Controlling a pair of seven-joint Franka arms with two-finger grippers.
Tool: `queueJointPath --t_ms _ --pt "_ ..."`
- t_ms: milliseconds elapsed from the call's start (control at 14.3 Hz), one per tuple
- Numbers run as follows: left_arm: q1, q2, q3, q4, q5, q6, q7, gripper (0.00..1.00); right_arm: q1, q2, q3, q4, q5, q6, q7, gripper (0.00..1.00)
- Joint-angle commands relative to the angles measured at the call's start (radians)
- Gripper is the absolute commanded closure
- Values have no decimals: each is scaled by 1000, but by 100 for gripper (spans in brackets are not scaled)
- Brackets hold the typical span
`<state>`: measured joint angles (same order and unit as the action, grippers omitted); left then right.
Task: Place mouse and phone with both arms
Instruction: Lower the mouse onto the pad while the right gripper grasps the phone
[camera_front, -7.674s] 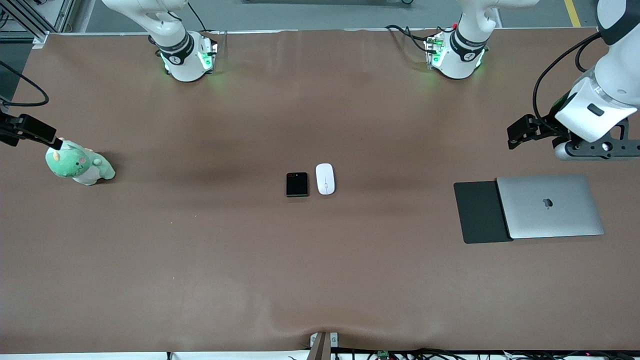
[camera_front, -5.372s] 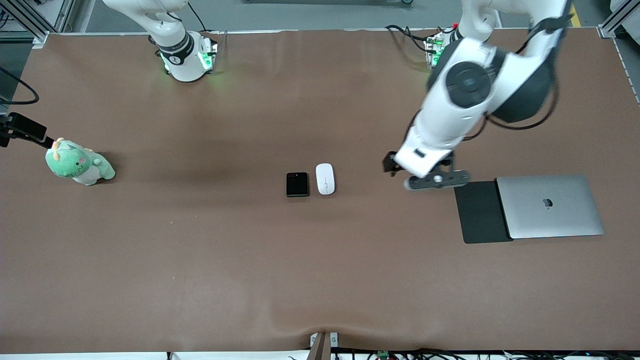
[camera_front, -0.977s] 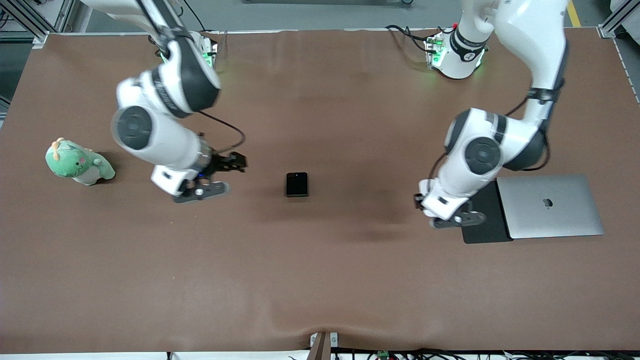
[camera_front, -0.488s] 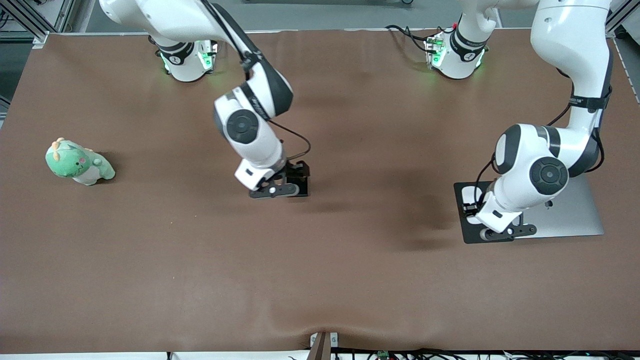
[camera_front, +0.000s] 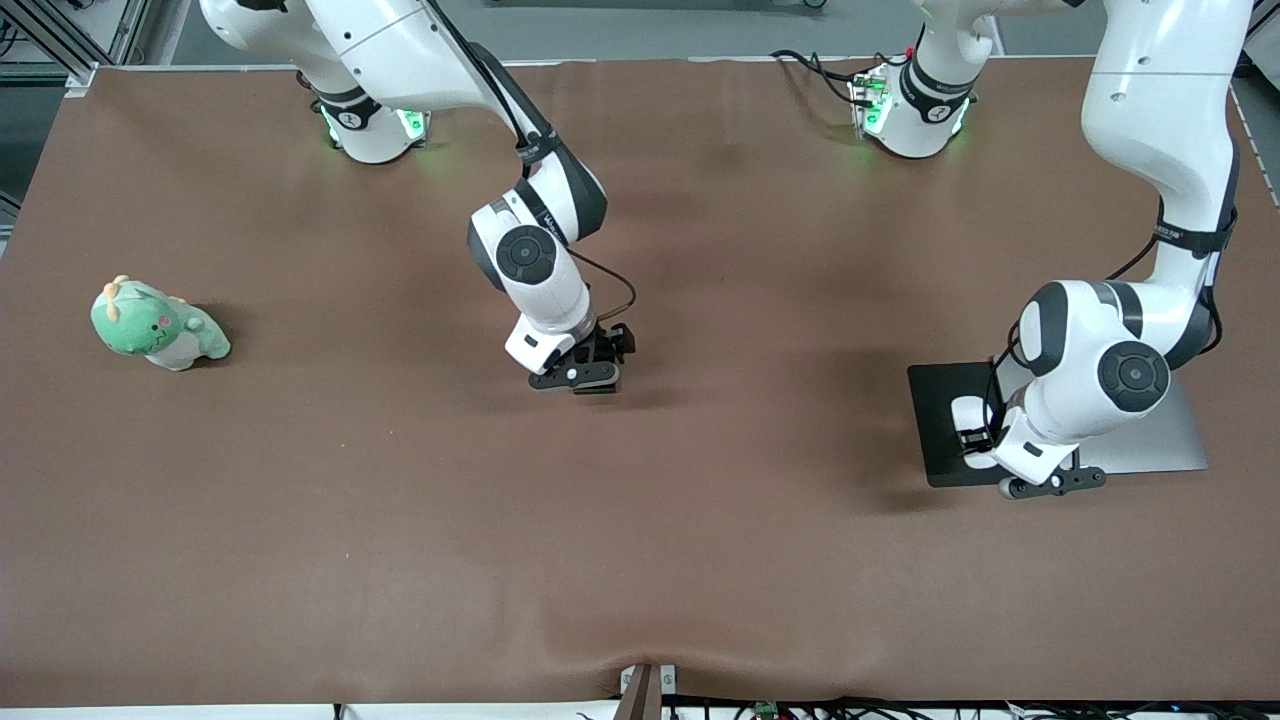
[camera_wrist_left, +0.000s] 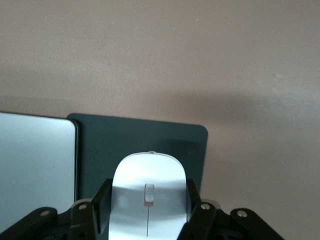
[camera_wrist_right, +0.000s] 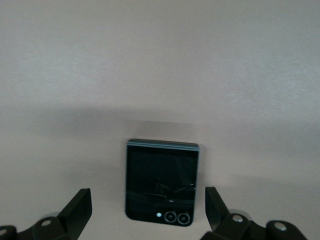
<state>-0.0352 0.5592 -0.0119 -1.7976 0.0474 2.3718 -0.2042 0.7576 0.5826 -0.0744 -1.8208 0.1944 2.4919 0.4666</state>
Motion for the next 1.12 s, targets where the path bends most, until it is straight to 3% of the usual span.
queueJointPath --t_ms 0,558,698,837,977,1047 --pt "3 50 -11 1 17 67 11 100 14 29 -11 -8 -13 28 72 0" --pt "6 68 -13 -8 19 67 26 100 52 88 -18 0 -16 84 95 0" --pt "8 68 -13 -13 19 69 26 96 69 106 -25 -2 -16 108 99 0" --pt "12 68 -13 -16 17 69 26 86 74 108 -33 0 -16 108 102 0" --pt "12 68 -13 -23 17 69 26 85 74 109 -36 0 -16 108 102 0" --pt "12 68 -13 -28 17 69 26 81 74 109 -42 1 -18 108 101 26"
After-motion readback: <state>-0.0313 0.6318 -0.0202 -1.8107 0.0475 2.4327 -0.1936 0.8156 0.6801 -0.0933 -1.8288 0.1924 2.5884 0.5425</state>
